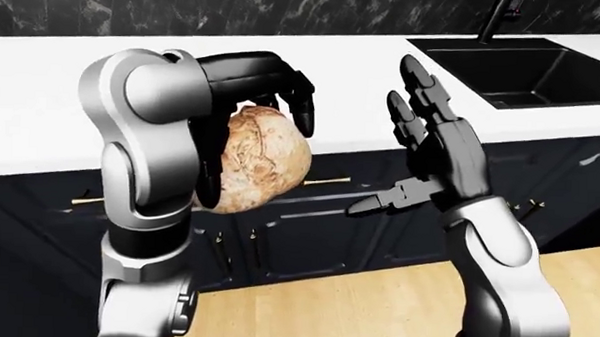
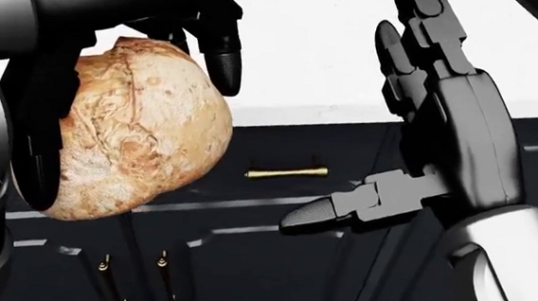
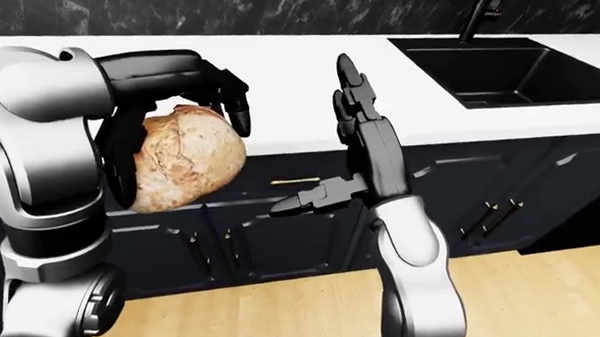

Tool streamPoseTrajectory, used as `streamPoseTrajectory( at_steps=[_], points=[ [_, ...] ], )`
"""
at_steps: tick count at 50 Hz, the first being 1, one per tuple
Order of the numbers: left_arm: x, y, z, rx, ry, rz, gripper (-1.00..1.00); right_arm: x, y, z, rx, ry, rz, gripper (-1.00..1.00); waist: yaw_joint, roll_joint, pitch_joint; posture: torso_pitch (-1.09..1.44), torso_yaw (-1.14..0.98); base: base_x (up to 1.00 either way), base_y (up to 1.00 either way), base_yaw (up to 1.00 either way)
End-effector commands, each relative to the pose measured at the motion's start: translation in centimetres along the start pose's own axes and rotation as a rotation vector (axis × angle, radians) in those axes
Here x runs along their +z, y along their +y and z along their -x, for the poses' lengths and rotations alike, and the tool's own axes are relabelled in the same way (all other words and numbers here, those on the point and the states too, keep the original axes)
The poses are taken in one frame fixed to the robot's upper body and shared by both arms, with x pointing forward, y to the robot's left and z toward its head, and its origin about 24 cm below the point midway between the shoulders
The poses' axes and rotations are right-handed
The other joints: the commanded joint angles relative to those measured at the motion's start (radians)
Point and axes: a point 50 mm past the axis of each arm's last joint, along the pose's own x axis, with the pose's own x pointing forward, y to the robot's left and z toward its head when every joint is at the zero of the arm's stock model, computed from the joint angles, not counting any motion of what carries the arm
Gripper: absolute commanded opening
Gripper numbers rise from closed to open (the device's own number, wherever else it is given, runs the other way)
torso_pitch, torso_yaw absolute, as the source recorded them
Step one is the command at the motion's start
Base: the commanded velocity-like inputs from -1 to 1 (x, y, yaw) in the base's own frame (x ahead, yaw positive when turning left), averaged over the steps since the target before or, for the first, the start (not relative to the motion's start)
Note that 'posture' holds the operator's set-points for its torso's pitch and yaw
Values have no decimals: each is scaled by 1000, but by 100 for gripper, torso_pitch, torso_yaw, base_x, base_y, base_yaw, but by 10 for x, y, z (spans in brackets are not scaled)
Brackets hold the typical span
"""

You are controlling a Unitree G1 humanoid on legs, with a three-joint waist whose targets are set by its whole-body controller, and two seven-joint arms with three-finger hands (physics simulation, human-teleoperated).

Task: Place the bread and cheese on the cutting board.

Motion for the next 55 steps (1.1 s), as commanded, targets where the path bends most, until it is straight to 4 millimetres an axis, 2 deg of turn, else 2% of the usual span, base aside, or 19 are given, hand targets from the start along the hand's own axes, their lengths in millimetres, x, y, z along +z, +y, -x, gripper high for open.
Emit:
streamPoseTrajectory(
  at_steps=[1,4,6,8,17,20,22,25,31,32,34,35,38,41,44,46,51,54,55],
  points=[
    [11,10,8,63,-27,-42,-100,15,-3,2,-17,-89,25,100,-8,18,-27,0,0,0,-16,0],
    [11,11,9,64,-29,-42,-100,17,-2,2,-16,-90,26,100,-12,-4,-25,0,0,0,-15,0],
    [11,10,9,64,-29,-43,-100,17,-2,2,-15,-91,26,100,-10,-52,-31,0,0,0,-16,0],
    [11,11,9,64,-30,-42,-100,17,-3,1,-17,-92,26,100,-9,-35,-19,0,0,0,-18,0],
    [12,11,8,63,-32,-43,-100,18,-2,1,-15,-92,27,100,10,20,-20,0,0,0,-21,0],
    [11,10,8,63,-31,-44,-100,17,-2,1,-16,-91,27,100,7,74,-24,0,0,0,-21,0],
    [11,10,9,63,-32,-44,-100,17,-2,1,-15,-91,28,100,9,58,-25,0,0,0,-21,0],
    [11,10,8,62,-31,-43,-100,16,-2,1,-15,-90,29,100,-2,69,-32,0,0,0,-22,0],
    [11,9,8,61,-31,-44,-100,15,-2,2,-15,-87,40,100,-4,17,-23,0,0,0,-21,0],
    [11,9,8,61,-31,-44,-100,15,-1,3,-14,-87,48,100,-2,-3,-26,0,0,0,-21,0],
    [11,9,8,61,-32,-45,-100,14,1,4,-10,-89,71,100,4,-76,-26,0,0,0,-11,0],
    [11,9,8,60,-33,-45,-100,14,1,4,-8,-88,72,100,4,-45,-6,0,0,0,0,0],
    [11,9,8,61,-32,-46,-100,15,1,4,-7,-88,72,100,-2,-40,-36,0,0,0,0,-19],
    [11,8,8,60,-33,-45,-100,15,1,4,-8,-91,76,100,0,-13,-31,0,0,0,0,-50],
    [10,8,8,60,-33,-44,-100,15,1,4,-10,-101,97,100,-13,-13,-2,0,0,0,0,0],
    [10,8,8,60,-34,-45,-100,14,1,4,-13,-102,104,100,16,8,-20,0,0,0,0,55],
    [11,9,8,61,-36,-45,-100,15,1,4,-8,-101,85,100,-5,40,-25,0,0,0,0,100],
    [11,9,8,61,-37,-45,-100,15,1,4,-8,-100,79,100,-30,88,-36,0,0,0,0,48],
    [11,9,8,61,-37,-46,-100,15,1,4,-9,-99,77,100,-31,54,-25,0,0,0,0,0]
  ],
)
